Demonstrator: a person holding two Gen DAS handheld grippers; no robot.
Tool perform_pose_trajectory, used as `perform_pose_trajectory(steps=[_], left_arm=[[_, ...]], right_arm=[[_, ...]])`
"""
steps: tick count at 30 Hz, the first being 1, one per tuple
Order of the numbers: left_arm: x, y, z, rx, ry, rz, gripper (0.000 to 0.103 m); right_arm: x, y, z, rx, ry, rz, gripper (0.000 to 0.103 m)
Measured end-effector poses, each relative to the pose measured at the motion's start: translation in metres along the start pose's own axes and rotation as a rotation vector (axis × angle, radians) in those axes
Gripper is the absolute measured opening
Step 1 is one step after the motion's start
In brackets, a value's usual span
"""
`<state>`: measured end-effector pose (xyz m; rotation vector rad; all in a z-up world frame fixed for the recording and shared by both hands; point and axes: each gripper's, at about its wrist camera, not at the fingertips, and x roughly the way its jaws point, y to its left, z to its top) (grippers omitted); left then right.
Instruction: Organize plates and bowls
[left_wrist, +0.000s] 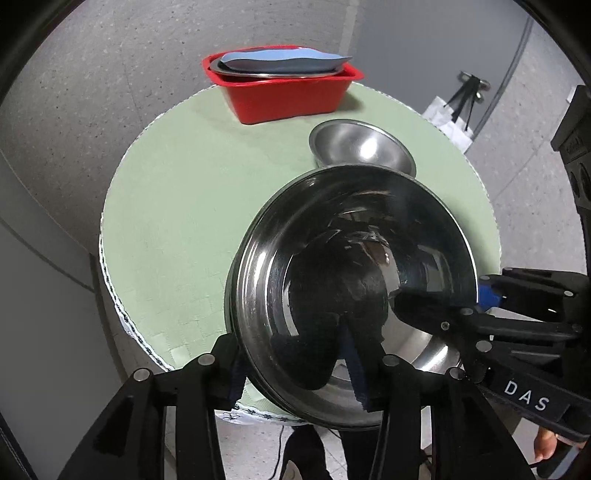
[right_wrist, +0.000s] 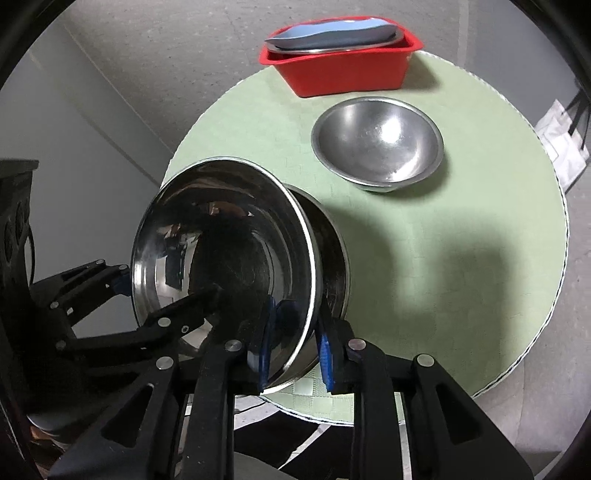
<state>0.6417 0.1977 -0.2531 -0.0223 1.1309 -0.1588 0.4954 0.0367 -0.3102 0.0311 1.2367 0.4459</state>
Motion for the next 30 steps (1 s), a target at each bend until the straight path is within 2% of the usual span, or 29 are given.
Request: perform_pose_trajectory(steps=[6, 15, 22, 25, 30], left_arm=[[0.001, 0.005, 0.0, -0.003, 0.004, -0.022, 0.043], [-0.006, -0.001, -0.005, 0.009, 0.006, -0.01, 0.042], [0.0, -0.008, -0.007, 0.017, 0.009, -0.006, 0.047], [-0.002, -0.008, -0.006, 0.006, -0.001, -0.014, 0.053], [-0.017, -0.006, -0.006, -0.006, -0.038, -0.023, 0.071]], right_arm=[[-0.005, 0.001, 0.0, 0.02, -0.007, 0.003, 0.028], [-0.017, 0.013, -0.008, -0.014, -0.023, -0.052, 0.032], [-0.028, 0.015, -0.017, -0.019, -0.033, -0.083, 0.036], [-0.03, 0.013, -0.021, -0.013, -0.039, -0.082, 0.037], [-0.041, 0.004, -0.023, 0.019, -0.082, -0.068, 0.042]])
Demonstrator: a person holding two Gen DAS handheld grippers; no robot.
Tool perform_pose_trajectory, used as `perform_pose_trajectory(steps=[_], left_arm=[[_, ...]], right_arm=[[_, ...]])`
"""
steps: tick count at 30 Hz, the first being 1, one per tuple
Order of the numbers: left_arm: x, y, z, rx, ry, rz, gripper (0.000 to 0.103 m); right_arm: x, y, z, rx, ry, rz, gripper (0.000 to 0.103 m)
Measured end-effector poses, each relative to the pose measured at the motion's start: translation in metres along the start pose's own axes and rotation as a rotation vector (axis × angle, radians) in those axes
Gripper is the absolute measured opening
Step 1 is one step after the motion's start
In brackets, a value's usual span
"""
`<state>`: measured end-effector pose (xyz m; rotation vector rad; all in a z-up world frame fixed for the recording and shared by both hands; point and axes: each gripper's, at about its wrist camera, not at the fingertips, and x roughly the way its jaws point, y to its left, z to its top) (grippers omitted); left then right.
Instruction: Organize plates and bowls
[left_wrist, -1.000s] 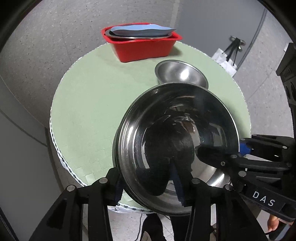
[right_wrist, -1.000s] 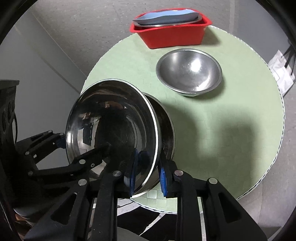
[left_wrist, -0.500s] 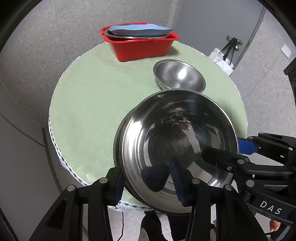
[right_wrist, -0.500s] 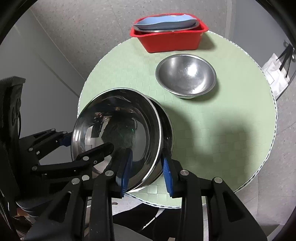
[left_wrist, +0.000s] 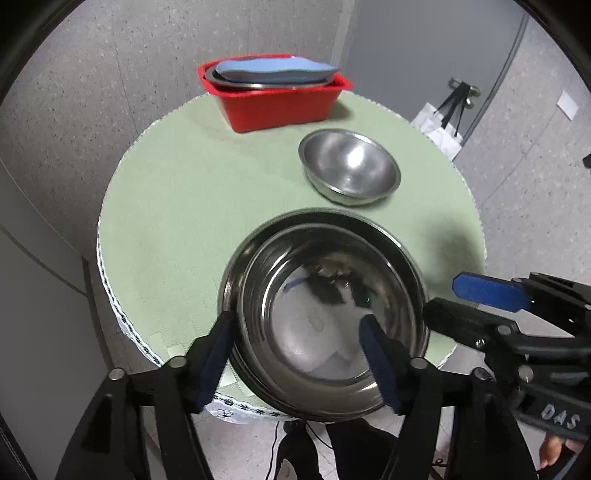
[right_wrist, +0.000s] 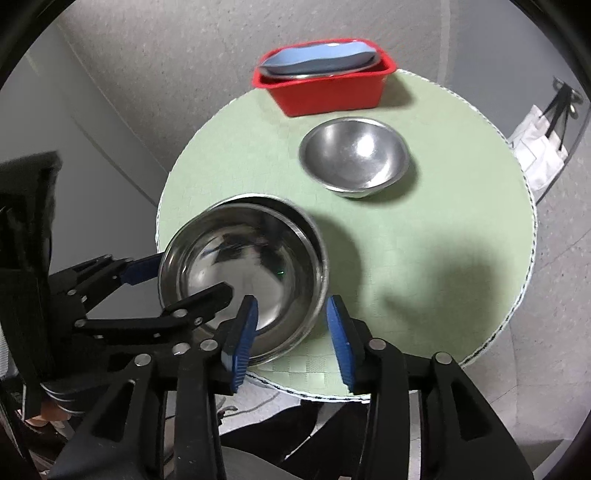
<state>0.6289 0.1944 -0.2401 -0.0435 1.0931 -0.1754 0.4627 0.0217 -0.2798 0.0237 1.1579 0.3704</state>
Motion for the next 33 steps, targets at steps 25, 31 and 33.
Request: perform_pose_trajectory(steps=[25, 31, 33], left_arm=[[0.062, -0.003, 0.131, -0.085, 0.024, 0.063, 0.086], [0.116, -0.002, 0.159, -0.107, 0.126, 0.108, 0.083], [0.132, -0.001, 0.166, -0.109, 0.159, 0.106, 0.072]], right_arm=[[0.032, -0.109, 0.097, 0.116, -0.052, 0.078, 0.057], [0.073, -0.132, 0.126, 0.109, 0.015, 0.104, 0.057], [0.086, -0.136, 0.131, 0.104, 0.039, 0.111, 0.057]])
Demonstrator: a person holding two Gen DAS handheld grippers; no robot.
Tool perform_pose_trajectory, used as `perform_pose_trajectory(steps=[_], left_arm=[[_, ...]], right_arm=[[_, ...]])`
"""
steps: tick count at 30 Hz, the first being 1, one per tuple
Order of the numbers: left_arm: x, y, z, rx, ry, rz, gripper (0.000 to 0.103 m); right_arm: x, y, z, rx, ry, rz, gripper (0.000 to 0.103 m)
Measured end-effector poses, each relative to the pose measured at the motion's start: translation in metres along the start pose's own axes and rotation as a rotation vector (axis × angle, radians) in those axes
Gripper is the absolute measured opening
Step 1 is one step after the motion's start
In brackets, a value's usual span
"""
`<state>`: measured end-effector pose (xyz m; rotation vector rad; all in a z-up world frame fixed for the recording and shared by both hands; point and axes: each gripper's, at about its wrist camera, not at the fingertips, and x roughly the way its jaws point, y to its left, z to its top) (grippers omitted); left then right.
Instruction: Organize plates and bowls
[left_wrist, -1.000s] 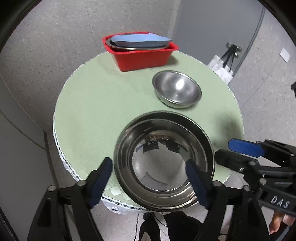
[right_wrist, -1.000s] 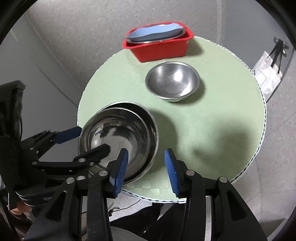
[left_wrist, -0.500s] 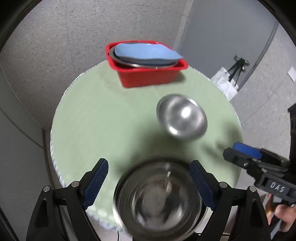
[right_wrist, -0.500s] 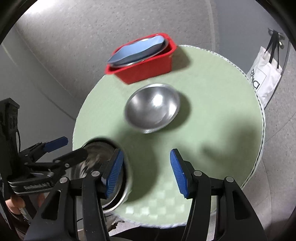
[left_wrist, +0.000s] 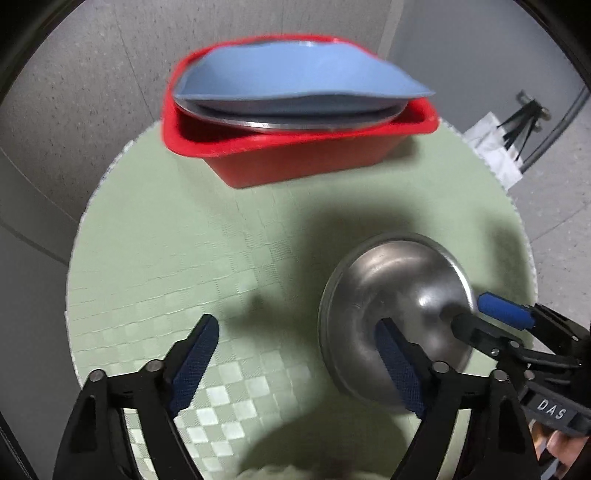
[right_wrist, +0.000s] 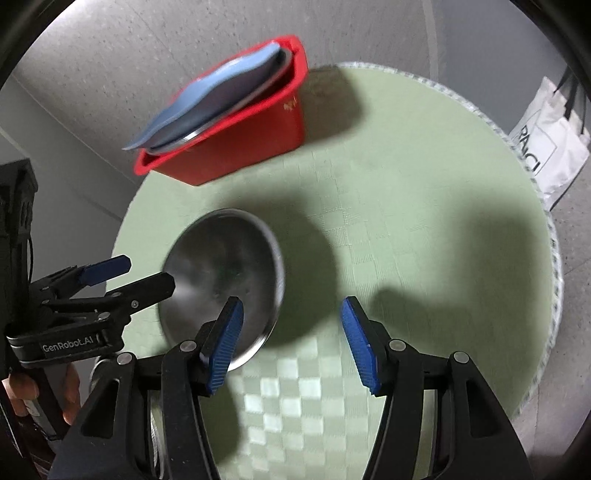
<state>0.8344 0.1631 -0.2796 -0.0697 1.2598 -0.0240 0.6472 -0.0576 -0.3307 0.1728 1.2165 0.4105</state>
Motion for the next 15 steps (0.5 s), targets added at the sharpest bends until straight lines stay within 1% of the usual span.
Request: perform_pose_trajectory(steps=[1, 3, 4, 5, 6, 7, 8, 9, 10, 12, 15], left_arm=[[0.005, 0.0, 0.003, 0.003, 0.013, -0.003, 0.068], [0.017, -0.002, 0.007, 0.011, 0.045, -0.001, 0.048], [0.022, -0.003, 0.008, 0.016, 0.054, -0.002, 0.042], [0.026, -0.004, 0.01, 0.021, 0.061, -0.026, 0.037], [0.028, -0.006, 0.012, 0.021, 0.06, -0.044, 0.03], [0.029, -0.007, 0.014, 0.025, 0.059, -0.054, 0.025], [0.03, -0.009, 0.015, 0.032, 0.055, -0.062, 0.016], [0.029, -0.011, 0.016, 0.043, 0.039, -0.059, 0.015], [0.027, -0.013, 0.017, 0.046, 0.03, -0.052, 0.015], [0.023, -0.014, 0.016, 0.049, 0.004, -0.057, 0.014], [0.008, -0.012, 0.008, 0.046, -0.035, -0.098, 0.013]], right_arm=[[0.006, -0.001, 0.003, -0.004, 0.013, 0.002, 0.057], [0.017, -0.002, 0.005, -0.015, 0.034, 0.016, 0.056], [0.021, -0.002, 0.006, -0.021, 0.041, 0.02, 0.055], [0.024, -0.002, 0.007, -0.027, 0.045, 0.024, 0.047], [0.027, -0.001, 0.007, -0.037, 0.049, 0.031, 0.036], [0.029, 0.0, 0.007, -0.046, 0.052, 0.041, 0.032], [0.029, 0.003, 0.007, -0.057, 0.048, 0.059, 0.025], [0.028, 0.005, 0.006, -0.071, 0.043, 0.061, 0.018], [0.027, 0.009, 0.006, -0.086, 0.04, 0.061, 0.013], [0.022, 0.015, 0.003, -0.109, 0.016, 0.028, 0.012], [0.012, 0.016, -0.002, -0.1, -0.01, 0.032, 0.012]])
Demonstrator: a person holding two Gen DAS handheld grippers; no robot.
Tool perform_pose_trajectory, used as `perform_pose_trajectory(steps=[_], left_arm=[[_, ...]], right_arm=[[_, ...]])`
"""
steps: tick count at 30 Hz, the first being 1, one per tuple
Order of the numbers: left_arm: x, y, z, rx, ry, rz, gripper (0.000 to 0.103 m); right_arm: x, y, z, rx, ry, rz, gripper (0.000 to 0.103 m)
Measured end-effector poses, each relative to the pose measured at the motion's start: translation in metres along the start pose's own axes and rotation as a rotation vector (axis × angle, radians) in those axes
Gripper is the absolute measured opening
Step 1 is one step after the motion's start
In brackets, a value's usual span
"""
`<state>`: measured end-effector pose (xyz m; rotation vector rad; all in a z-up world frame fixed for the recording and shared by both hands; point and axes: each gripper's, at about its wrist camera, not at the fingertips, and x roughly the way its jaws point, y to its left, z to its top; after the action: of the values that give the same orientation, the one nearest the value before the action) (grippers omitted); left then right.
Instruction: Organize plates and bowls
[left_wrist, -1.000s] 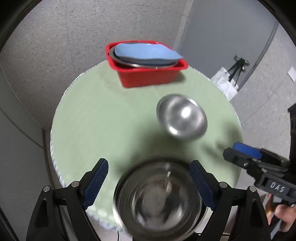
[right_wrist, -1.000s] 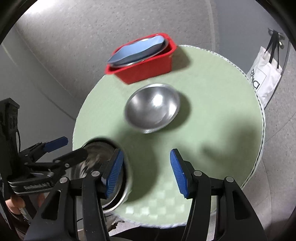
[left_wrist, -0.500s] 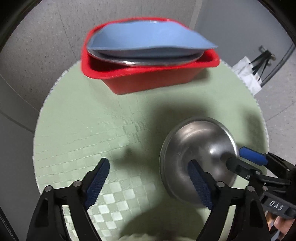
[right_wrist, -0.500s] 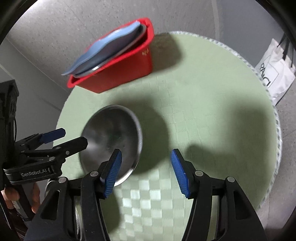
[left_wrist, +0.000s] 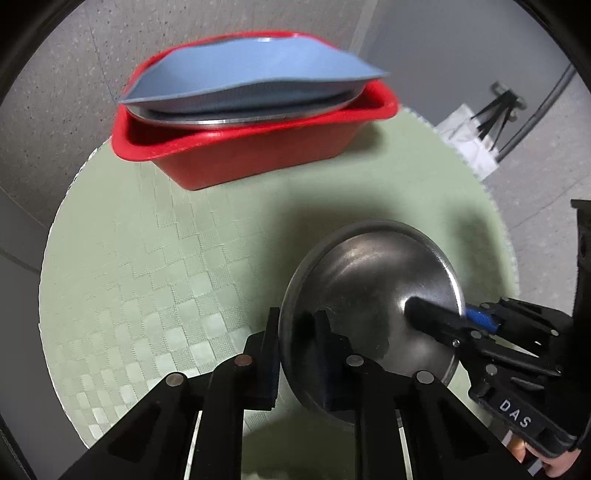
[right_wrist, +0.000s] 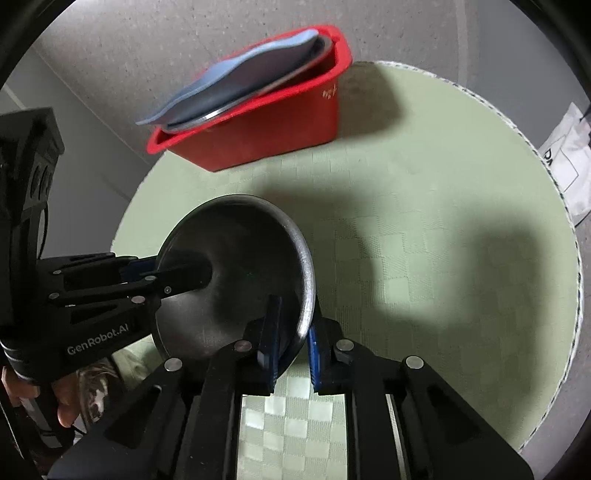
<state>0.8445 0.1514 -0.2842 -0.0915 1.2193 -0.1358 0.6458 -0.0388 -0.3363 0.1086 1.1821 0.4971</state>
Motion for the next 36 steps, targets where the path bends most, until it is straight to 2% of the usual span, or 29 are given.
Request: perform_pose_trajectory(steps=[4, 8, 13, 22, 27, 36], left_arm=[[-0.034, 0.0, -0.014, 0.007, -0.093, -0.023, 0.013], [-0.073, 0.006, -0.041, 0.015, -0.179, -0.037, 0.013], [-0.105, 0.021, -0.078, 0.016, -0.223, -0.039, 0.013], [-0.13, 0.058, -0.145, -0.011, -0.203, -0.033, 0.013], [-0.135, 0.061, -0.168, -0.014, -0.176, -0.031, 0.014], [-0.112, 0.057, -0.172, -0.011, -0.131, -0.045, 0.015]], right_arm=[[-0.031, 0.013, -0.005, -0.005, -0.072, -0.008, 0.011], [-0.067, 0.043, -0.012, -0.042, -0.156, -0.041, 0.011], [-0.091, 0.078, -0.034, -0.064, -0.203, -0.042, 0.011], [-0.087, 0.128, -0.081, -0.082, -0.168, -0.039, 0.011], [-0.075, 0.143, -0.102, -0.085, -0.126, -0.053, 0.011], [-0.06, 0.145, -0.125, -0.078, -0.079, -0.107, 0.011]])
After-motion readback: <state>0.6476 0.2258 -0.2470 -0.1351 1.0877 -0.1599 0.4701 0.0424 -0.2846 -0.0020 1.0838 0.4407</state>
